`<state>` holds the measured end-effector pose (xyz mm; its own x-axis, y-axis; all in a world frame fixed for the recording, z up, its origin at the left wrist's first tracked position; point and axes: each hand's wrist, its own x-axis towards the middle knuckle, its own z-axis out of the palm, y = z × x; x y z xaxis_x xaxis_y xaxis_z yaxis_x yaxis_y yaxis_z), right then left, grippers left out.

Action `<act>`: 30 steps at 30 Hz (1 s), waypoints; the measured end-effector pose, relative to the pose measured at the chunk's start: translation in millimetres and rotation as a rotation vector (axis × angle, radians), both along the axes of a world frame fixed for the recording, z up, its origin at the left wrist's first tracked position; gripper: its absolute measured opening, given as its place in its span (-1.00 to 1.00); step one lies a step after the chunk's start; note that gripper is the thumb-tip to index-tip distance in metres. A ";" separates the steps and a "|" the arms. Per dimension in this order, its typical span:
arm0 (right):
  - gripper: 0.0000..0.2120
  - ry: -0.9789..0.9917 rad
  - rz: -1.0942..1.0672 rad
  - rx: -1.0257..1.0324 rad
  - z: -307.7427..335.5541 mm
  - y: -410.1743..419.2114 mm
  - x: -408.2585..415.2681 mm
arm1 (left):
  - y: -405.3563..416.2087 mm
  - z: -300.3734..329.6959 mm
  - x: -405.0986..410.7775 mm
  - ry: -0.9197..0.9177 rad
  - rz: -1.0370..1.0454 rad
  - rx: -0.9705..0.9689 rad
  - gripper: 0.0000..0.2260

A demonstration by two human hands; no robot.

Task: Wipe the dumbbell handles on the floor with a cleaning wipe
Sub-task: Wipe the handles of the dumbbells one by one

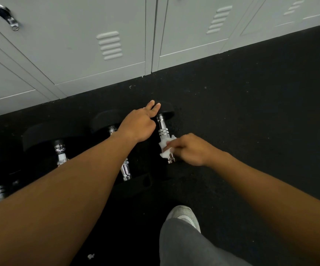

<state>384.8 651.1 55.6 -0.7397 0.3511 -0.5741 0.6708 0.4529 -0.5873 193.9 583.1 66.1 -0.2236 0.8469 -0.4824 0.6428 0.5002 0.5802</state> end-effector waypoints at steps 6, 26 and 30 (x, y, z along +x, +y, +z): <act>-0.78 0.163 -0.906 -0.266 5.8 42.2 -0.1 | -2.1 2.9 -1.2 0.002 -0.004 -0.011 -0.36; -0.69 0.118 -0.922 -0.558 -32.6 10.1 -21.9 | -1.9 -0.5 -2.5 -0.024 0.015 0.004 -0.36; -0.75 -0.087 -0.621 -0.315 -35.4 14.4 -6.8 | -2.9 -1.0 -2.2 -0.004 0.015 0.001 -0.37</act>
<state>378.0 665.5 20.2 -0.4030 0.5008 -0.7660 0.8010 -0.2118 -0.5599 191.7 580.3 65.1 -0.2342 0.8440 -0.4825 0.6332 0.5090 0.5831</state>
